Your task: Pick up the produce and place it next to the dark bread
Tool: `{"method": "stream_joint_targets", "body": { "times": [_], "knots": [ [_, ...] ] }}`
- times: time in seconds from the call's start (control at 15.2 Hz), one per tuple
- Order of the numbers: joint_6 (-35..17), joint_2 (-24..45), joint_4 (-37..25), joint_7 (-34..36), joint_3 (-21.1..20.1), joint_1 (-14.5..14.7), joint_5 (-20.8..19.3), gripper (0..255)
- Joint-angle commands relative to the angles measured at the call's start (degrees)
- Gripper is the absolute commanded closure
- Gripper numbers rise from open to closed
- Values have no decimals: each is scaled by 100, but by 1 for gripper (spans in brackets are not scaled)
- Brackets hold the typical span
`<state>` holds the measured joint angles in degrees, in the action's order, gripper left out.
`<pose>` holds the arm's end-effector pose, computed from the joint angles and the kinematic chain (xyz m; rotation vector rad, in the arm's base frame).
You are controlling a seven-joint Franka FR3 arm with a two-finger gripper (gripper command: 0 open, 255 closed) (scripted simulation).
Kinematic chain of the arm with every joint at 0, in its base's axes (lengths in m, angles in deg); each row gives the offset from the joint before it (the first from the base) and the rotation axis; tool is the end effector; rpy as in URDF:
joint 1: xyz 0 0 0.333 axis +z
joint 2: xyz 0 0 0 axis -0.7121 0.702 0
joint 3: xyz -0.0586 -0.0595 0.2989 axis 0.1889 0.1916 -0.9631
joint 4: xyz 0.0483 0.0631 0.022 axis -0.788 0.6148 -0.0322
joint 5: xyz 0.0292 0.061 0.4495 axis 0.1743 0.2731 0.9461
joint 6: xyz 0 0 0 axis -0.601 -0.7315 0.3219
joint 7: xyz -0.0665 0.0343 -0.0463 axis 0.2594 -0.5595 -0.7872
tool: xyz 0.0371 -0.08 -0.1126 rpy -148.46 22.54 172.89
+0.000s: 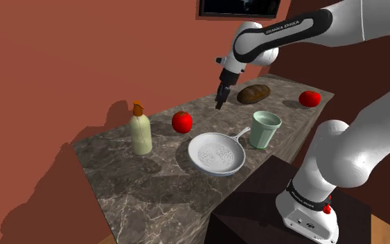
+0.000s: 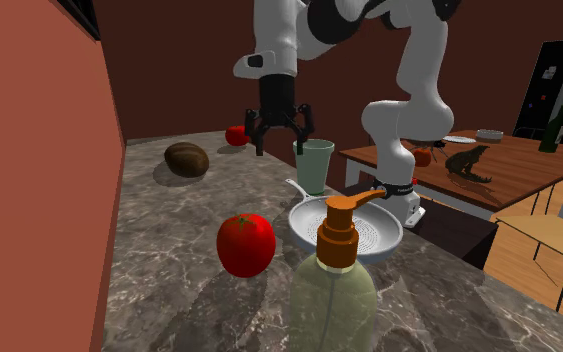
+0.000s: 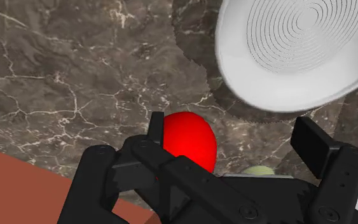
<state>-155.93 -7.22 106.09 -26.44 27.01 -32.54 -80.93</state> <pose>0.4937 -0.0460 0.3763 -2.7936 -0.9078 -0.2890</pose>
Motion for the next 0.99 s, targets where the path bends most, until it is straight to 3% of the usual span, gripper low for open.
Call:
{"method": "stream_joint_targets", "body": {
  "times": [0.0, 0.26, 0.46, 0.92],
  "knots": [
    [-337, 421, -174, -751, 254, 285, 408, 0],
    [-599, 1306, -765, -2315, 704, 807, 1469, 0],
    [-531, 1990, -1318, -3498, 882, 1041, 2373, 0],
    [-816, 2421, -1341, -3888, 784, 1111, 2874, 0]
  ]
}}
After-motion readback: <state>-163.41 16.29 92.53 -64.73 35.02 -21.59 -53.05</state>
